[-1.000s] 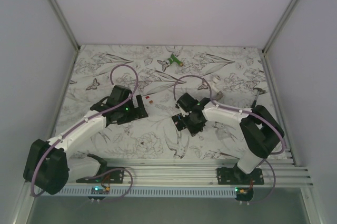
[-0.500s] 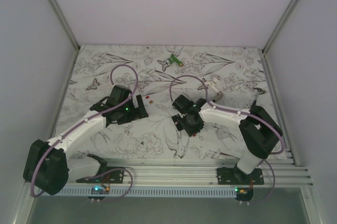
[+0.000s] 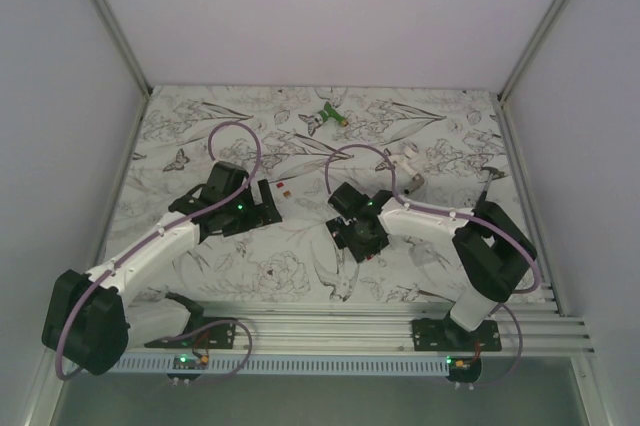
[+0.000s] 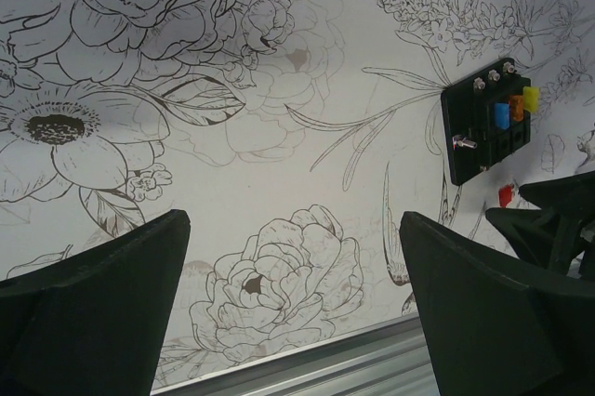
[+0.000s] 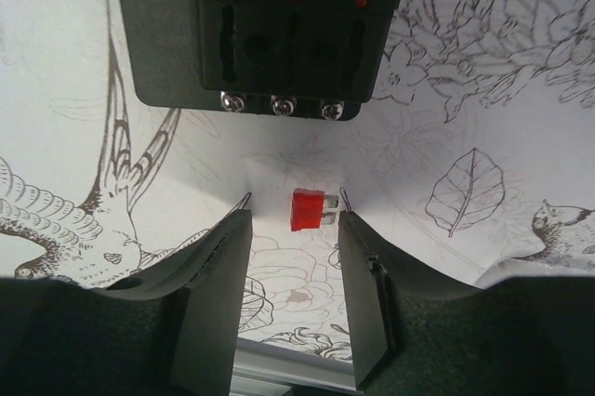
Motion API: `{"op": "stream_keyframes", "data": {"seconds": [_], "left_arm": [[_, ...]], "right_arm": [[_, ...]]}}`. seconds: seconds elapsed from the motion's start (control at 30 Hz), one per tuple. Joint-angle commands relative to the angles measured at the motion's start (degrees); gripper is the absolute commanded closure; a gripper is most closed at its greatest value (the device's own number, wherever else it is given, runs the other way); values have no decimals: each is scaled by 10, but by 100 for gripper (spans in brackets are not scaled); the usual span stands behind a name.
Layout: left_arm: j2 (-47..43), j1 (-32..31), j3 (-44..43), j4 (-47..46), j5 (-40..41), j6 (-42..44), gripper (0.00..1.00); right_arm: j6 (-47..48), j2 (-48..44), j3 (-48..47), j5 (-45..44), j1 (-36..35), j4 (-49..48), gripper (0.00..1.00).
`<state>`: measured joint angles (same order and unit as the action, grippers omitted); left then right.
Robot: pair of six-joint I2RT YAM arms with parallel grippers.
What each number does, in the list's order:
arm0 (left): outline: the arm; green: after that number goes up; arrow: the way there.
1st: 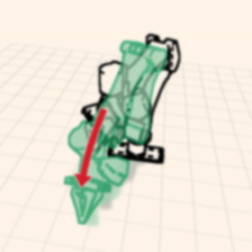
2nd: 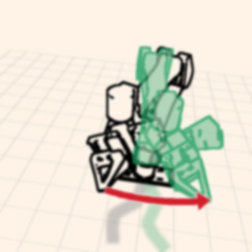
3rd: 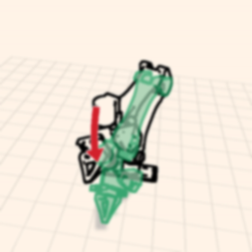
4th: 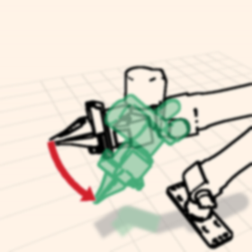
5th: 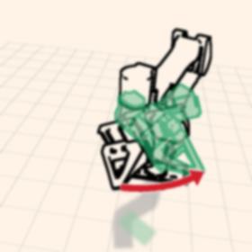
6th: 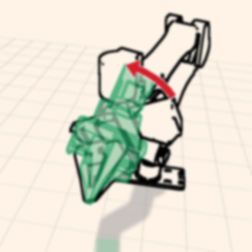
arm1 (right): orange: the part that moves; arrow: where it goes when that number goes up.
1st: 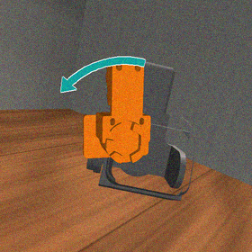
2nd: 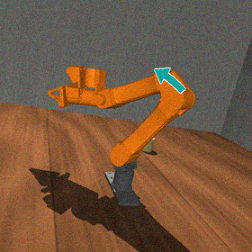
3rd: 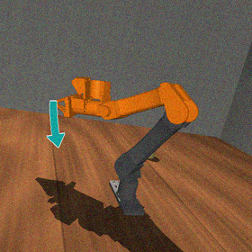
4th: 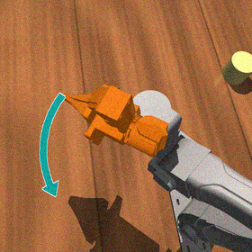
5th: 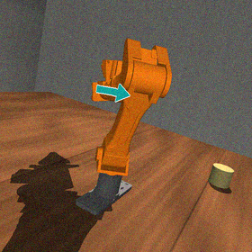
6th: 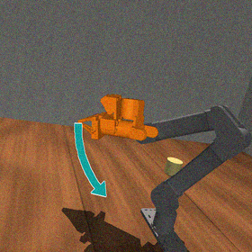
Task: Snap on the fuse box
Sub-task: Place the fuse at the center of the board.
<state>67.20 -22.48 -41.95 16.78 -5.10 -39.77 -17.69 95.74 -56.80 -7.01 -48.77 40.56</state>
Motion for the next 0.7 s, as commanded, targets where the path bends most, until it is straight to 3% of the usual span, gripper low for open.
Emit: {"op": "stream_keyframes", "data": {"seconds": [0.0,0.17,0.67], "left_arm": [[-7,3,5,19,-11,10,0],[-7,3,6,19,-18,10,0],[-17,3,8,20,-22,10,0]], "right_arm": [[-29,-5,20,13,1,-14,49],[-38,-11,45,26,11,-36,39],[-82,-31,56,137,0,-78,39]]}}
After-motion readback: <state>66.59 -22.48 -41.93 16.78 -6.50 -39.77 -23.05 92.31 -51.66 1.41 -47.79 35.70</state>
